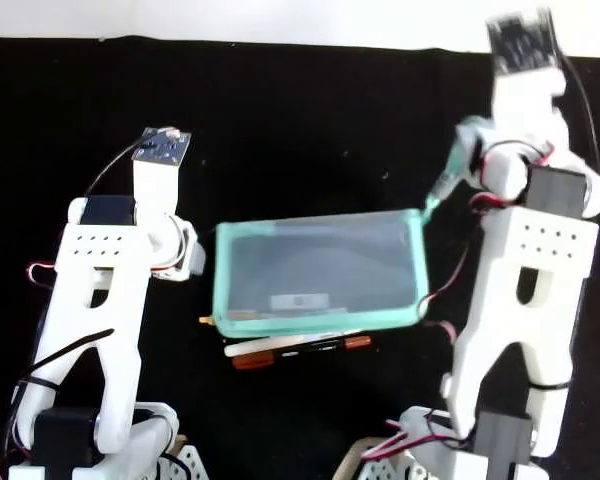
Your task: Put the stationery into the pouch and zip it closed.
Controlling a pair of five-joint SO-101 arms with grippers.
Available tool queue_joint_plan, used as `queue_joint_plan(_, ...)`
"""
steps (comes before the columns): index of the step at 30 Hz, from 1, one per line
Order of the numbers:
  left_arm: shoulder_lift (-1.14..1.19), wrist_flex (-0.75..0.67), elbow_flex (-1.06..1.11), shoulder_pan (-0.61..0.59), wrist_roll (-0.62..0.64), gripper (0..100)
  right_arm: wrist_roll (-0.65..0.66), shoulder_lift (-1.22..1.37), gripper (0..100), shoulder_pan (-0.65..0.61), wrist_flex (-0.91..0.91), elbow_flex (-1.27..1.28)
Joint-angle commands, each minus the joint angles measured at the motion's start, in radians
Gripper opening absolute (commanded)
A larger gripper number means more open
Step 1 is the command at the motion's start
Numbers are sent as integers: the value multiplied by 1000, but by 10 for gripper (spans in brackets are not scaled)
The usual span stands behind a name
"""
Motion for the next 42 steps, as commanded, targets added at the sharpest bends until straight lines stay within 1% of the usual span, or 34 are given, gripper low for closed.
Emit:
queue_joint_plan(1,-7,-12,-36,16,6,217,-32,-24,6,-68,122,-229)
queue_joint_plan(4,-7,-9,-59,16,8,217,-46,13,6,-120,217,-375)
queue_joint_plan(7,-8,-2,-127,16,8,217,-48,58,6,-185,288,-513)
queue_joint_plan(15,-8,161,-397,12,8,217,-71,153,6,-369,384,-760)
queue_joint_plan(21,-8,235,-552,8,8,217,-101,156,7,-469,377,-834)
queue_joint_plan(24,-8,253,-619,-27,8,217,-101,156,7,-512,375,-877)
queue_joint_plan(26,-8,253,-656,-71,8,217,-101,156,7,-538,367,-934)
queue_joint_plan(29,-8,255,-665,-110,8,217,-100,156,7,-542,338,-1021)
queue_joint_plan(32,-5,285,-664,-111,8,217,-97,156,8,-544,318,-1078)
queue_joint_plan(37,-7,295,-697,-110,9,217,-57,159,9,-550,245,-1090)
queue_joint_plan(42,-5,295,-705,-111,9,217,-46,165,9,-608,165,-1089)
